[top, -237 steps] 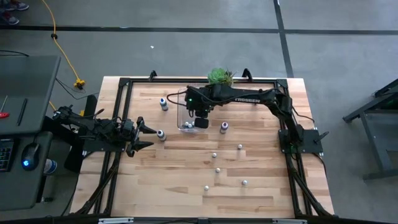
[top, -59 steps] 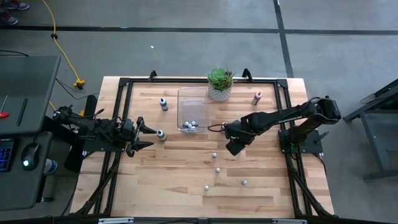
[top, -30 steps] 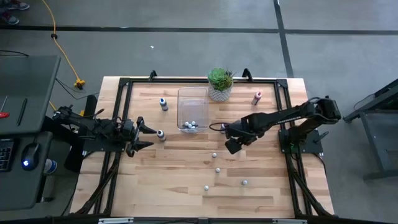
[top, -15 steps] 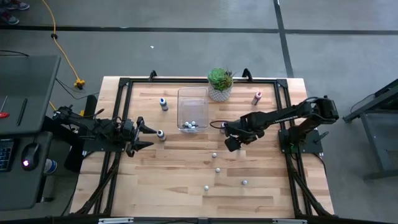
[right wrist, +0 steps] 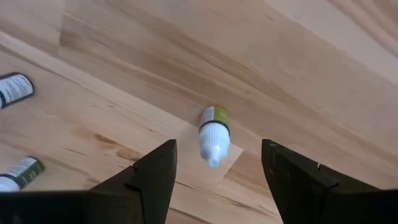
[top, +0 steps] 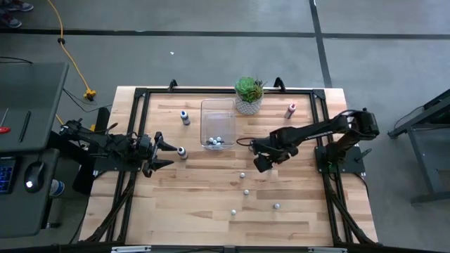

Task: Pick & Place food coloring
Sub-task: Put the small green food coloring bottle into the transparent bin

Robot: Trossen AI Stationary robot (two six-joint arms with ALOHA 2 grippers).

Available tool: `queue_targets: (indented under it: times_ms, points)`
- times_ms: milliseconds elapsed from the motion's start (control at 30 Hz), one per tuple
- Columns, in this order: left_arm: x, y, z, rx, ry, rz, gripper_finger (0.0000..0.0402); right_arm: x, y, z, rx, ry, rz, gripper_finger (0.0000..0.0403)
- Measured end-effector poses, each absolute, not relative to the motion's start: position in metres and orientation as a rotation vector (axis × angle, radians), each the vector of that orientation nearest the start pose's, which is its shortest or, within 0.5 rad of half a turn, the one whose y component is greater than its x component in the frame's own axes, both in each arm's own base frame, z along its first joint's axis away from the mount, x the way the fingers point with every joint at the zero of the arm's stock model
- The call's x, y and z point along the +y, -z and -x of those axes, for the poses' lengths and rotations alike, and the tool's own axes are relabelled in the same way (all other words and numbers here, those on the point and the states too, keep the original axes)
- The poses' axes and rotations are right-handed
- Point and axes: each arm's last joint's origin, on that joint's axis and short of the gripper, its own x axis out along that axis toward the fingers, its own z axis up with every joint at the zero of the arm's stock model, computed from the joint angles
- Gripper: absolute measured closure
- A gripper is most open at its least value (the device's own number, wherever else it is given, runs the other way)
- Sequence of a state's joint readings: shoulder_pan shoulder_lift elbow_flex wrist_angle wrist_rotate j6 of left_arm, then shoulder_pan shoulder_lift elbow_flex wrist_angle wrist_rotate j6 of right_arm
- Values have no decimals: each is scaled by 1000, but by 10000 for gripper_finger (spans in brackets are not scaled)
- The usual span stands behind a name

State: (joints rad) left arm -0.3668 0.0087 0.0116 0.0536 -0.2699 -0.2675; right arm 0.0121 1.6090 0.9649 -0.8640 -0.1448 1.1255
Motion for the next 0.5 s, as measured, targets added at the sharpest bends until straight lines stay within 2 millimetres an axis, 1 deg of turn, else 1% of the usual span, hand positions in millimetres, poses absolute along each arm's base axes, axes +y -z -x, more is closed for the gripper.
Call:
queue_targets:
  times_ms: [200, 500]
  points:
    - [-27, -172, -93, -40, 104, 285, 130, 8, -167, -271, 1434, 728, -997, 185]
    - [-27, -172, -93, -40, 103, 285, 130, 8, -164, -273, 1430, 718, -1001, 213]
